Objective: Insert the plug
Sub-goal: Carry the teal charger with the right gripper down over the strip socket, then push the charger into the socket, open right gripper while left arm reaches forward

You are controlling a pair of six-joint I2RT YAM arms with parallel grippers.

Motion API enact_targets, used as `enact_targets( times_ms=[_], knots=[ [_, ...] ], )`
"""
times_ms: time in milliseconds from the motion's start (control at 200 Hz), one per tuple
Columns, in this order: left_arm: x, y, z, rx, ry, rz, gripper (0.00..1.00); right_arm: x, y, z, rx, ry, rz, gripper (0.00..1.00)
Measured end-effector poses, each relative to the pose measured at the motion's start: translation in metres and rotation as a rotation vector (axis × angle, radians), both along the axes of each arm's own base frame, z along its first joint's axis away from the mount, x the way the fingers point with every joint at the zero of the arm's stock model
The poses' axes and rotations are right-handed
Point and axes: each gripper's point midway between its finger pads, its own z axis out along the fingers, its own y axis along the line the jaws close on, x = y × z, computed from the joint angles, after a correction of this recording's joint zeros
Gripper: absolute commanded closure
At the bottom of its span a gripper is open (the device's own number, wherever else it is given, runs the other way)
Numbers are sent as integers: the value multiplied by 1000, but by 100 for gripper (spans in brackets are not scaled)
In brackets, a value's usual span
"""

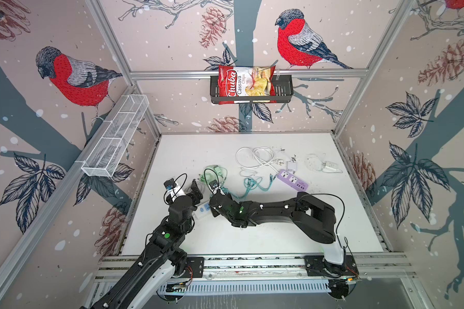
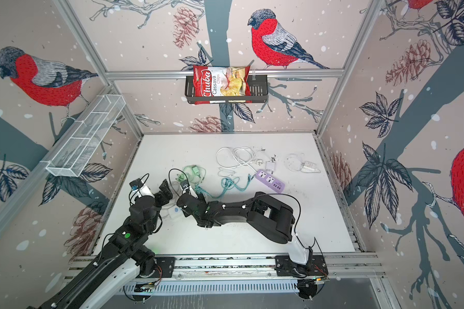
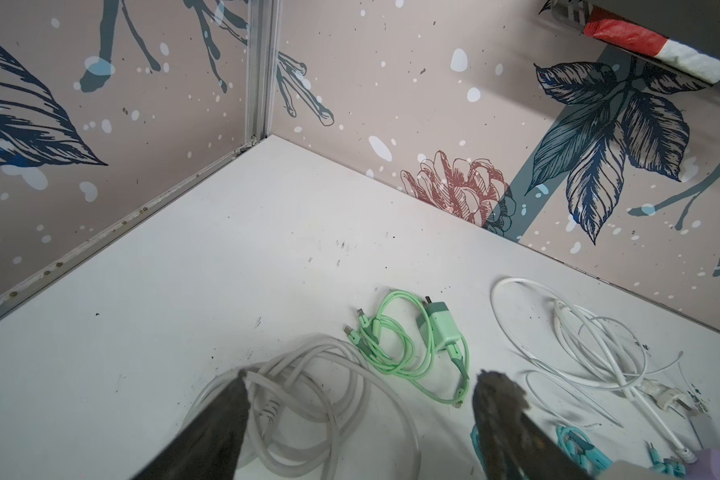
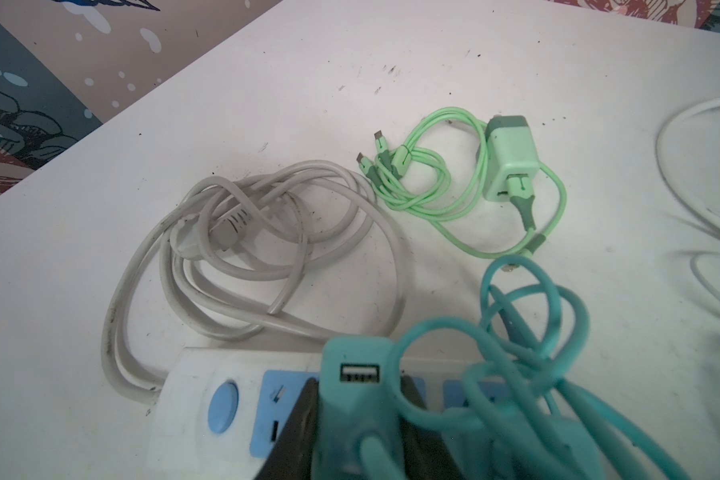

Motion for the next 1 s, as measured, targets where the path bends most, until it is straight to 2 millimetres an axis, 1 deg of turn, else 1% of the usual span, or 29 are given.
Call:
enact_targets(
  times_ms=[300, 395, 595, 700, 825, 1000],
  knots=[
    [0, 0, 2, 6, -4, -2, 16, -2, 2, -2, -1, -9, -3, 86],
    [-1, 1, 3, 4, -10, -2, 16, -8, -1, -11, -38, 8, 11, 86],
    [-1, 1, 8, -2, -22, 0, 16, -10, 0, -13, -56, 14, 15, 86],
    [-1, 1, 8, -1, -22, 2, 13, -10, 0, -15, -52, 12, 16, 86],
    [0, 4, 6, 15, -8, 24, 8, -8, 5, -16, -45, 10, 14, 84],
    [4, 9, 2, 42, 19, 60, 5, -8, 1, -15, -28, 26, -3, 84]
  ],
)
